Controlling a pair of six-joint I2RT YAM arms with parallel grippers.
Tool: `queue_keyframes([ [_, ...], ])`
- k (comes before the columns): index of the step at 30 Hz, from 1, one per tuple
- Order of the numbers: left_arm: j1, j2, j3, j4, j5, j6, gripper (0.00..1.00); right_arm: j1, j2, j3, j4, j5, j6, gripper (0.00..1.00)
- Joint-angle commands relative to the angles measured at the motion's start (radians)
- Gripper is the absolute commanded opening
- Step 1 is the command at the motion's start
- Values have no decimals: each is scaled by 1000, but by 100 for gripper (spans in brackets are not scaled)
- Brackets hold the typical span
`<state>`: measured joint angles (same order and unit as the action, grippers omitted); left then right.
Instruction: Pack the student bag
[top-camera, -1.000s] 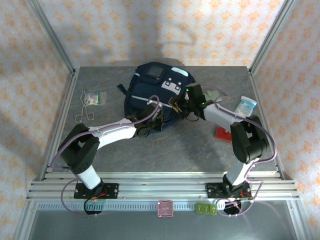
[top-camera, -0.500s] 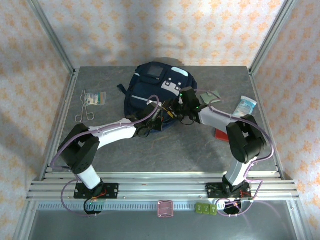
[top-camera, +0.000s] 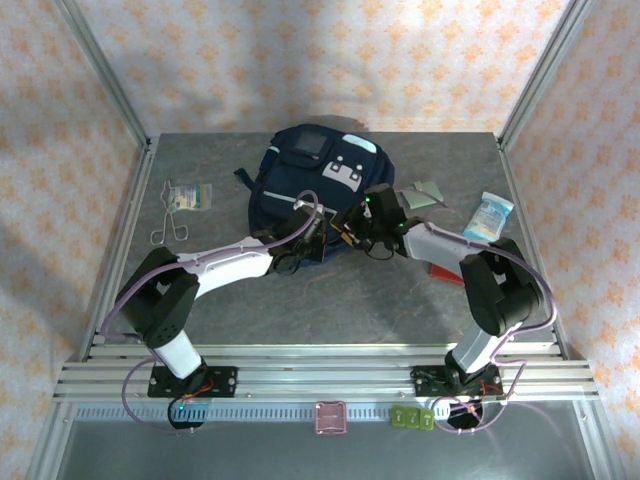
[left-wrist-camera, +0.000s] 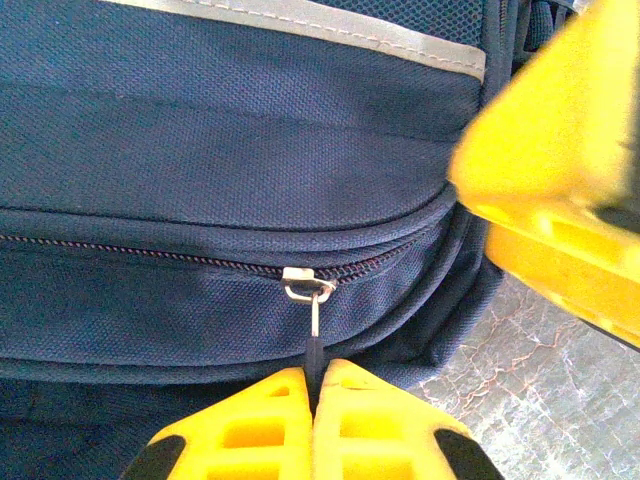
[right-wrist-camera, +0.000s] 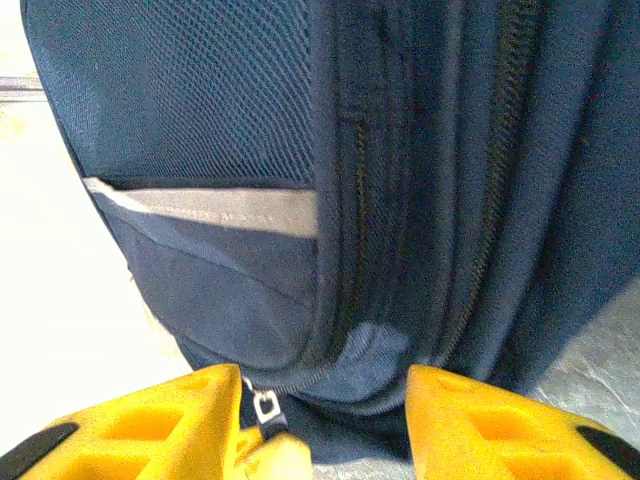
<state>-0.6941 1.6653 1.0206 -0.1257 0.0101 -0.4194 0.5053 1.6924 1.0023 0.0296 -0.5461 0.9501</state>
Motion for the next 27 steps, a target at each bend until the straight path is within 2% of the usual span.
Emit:
queue_keyframes([
  [1,-10,-24,19,-28,-15,-10,0,7,51,71,45,-10,15,43],
  [3,-10,-21,14,-28,-19,-8,0,7,86,101,46,-20,20,36],
  [6,-10,-22,4,-40,-61,-10,0,7,119,114,56,-38,30,7],
  [7,-10,-22,3,-49,-87,-11,0,7,121,113,58,-38,28,1],
  [10,15,-24,-12,-84,-179,-33,0,3,108,96,56,-32,20,0],
  [14,131,-88,-100,-45,-192,-74,0,-12,69,67,48,-6,6,0],
  [20,303,-142,-161,-41,-208,-68,0,-36,33,39,57,-8,-6,0],
  [24,302,-156,-155,-46,-147,-48,0,-39,34,52,47,-5,-27,0],
  [27,244,-162,-152,-60,-111,-38,0,-62,38,88,-2,8,-71,0],
])
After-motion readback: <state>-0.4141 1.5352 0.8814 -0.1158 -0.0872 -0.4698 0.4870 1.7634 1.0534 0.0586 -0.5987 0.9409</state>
